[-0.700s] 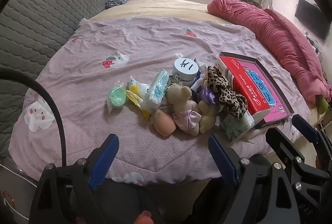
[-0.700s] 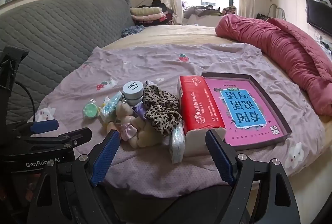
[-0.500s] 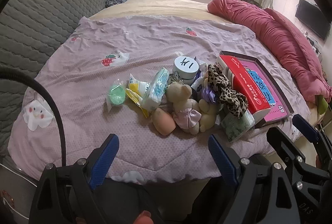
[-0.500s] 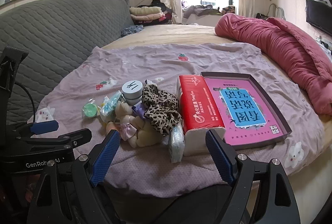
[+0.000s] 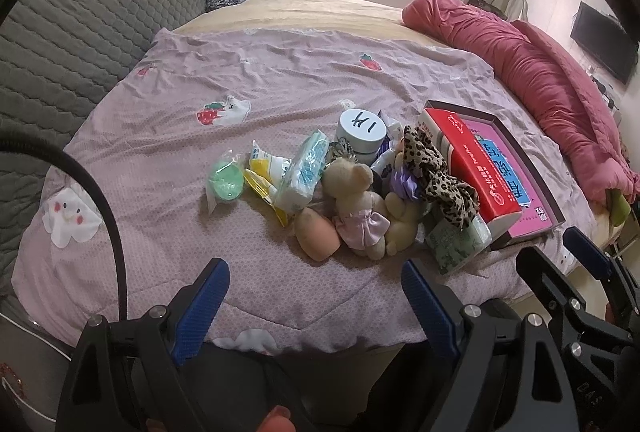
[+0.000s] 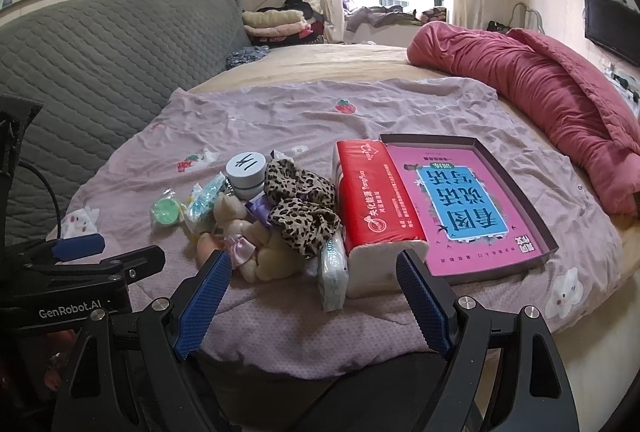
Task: Organize soft objects
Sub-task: 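Move both grippers toward the pile of packs and soft toys, then grasp the pale green wipes pack with the left gripper while the right grasps the white tissue pack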
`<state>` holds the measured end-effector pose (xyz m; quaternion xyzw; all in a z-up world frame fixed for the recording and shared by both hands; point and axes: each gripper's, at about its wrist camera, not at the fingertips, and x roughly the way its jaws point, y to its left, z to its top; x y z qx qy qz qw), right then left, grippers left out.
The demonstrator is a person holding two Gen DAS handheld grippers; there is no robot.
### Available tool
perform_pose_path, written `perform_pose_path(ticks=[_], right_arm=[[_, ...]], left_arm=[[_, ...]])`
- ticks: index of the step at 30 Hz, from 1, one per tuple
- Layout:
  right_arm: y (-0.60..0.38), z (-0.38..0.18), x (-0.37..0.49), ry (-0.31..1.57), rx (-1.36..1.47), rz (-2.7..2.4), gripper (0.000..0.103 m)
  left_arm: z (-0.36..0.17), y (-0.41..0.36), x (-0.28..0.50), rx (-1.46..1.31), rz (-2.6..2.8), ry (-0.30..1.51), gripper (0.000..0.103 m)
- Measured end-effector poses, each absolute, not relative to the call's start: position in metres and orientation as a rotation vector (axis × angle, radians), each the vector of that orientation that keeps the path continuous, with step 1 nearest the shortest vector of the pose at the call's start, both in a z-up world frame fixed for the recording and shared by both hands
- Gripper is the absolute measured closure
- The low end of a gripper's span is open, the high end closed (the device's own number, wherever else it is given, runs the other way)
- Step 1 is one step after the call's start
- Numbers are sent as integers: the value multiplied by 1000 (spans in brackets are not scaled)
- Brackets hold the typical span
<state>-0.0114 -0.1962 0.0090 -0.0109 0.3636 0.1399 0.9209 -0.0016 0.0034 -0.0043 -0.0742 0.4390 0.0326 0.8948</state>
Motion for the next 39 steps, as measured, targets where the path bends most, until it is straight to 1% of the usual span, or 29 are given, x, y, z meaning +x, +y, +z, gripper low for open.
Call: perform_pose_path(ticks=[6, 12, 17, 26, 28, 30, 31, 33, 39], right_arm=[[-195, 7, -10, 756, -18, 288, 18], [-200, 2, -6, 776, 5, 280, 18], [-197, -8, -2, 801, 2, 277, 18], [-195, -27, 12, 847, 26, 267, 18], [-197, -32, 17, 859, 47, 258, 18], [-199, -38, 22, 872, 63, 238, 18], [-199, -40, 24, 878, 67, 228, 18], [-200, -46, 28, 886, 70, 212, 18], [-202, -57, 39, 897, 72, 160, 18]], left_arm=[[-2, 8, -2, -179, 55, 901, 15], [-10, 26, 9, -174, 91, 950, 15], [-18, 41, 29, -218, 73, 975, 15], [-36, 45, 79, -196, 49, 1006, 16], [-43, 46, 88, -184, 53, 1007, 17], [-49, 44, 96, -145, 65, 1009, 24], [-52, 43, 98, -132, 68, 1010, 25], [-57, 44, 102, -134, 59, 1013, 34], [-64, 41, 114, -136, 26, 1000, 39]])
